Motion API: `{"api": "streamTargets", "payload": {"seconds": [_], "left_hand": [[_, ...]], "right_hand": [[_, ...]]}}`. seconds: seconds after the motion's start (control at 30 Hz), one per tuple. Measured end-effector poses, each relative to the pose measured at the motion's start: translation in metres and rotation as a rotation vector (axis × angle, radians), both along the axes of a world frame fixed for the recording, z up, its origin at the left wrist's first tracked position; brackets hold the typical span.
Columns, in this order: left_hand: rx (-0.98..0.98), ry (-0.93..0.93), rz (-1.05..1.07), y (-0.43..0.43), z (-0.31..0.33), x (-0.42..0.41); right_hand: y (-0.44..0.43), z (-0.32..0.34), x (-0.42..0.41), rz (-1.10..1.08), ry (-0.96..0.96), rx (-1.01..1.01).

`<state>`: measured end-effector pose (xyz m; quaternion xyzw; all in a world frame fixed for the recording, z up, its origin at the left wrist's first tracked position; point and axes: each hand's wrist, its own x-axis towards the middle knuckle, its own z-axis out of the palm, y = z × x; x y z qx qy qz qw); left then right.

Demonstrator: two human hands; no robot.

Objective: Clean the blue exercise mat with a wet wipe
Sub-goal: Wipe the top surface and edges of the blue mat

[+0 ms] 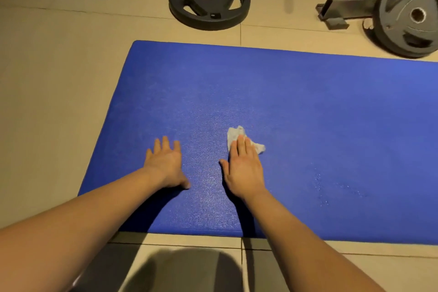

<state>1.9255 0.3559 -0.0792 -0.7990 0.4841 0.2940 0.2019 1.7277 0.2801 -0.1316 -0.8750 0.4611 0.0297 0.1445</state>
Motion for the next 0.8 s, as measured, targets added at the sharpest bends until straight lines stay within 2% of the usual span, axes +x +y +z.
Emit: {"api": "streamTargets", "payload": {"seconds": [0.1,0.2,0.27,0.33,0.37,0.4,0.43,0.5,0.63,0.7,0.8], "left_hand": [[-0.074,0.113,-0.053,-0.016,-0.006,-0.032],[-0.019,0.07,-0.085,-0.022,-0.014,-0.052],[-0.007,0.058,-0.064,-0.025,-0.015,-0.056],[0.0,0.045,-0.046,-0.028,-0.013,-0.059],[0.005,0.037,-0.038,-0.03,-0.013,-0.061],[0.013,0.034,-0.03,-0.032,-0.013,-0.062],[0.023,0.034,-0.022,-0.034,-0.013,-0.064],[0.047,0.035,-0.013,-0.036,-0.012,-0.067],[0.088,0.005,-0.015,-0.044,-0.009,-0.072],[0.101,-0.007,-0.016,-0.046,-0.01,-0.073],[0.104,-0.014,-0.019,-0.046,-0.01,-0.073]], "right_hand": [[-0.023,0.008,-0.019,0.052,-0.112,-0.064],[-0.038,0.014,-0.037,-0.08,-0.206,0.035],[-0.049,0.023,-0.04,-0.325,-0.395,0.216],[-0.066,0.033,-0.045,-0.584,-0.598,0.513],[-0.077,0.035,-0.048,-0.665,-0.623,0.643],[-0.088,0.034,-0.053,-0.697,-0.559,0.69],[-0.097,0.032,-0.056,-0.698,-0.454,0.649],[-0.108,0.027,-0.061,-0.717,-0.296,0.423],[-0.108,0.027,-0.063,-0.676,-0.237,0.101],[-0.109,0.021,-0.063,-0.655,-0.221,0.041],[-0.107,0.017,-0.055,-0.667,-0.292,0.067]]}}
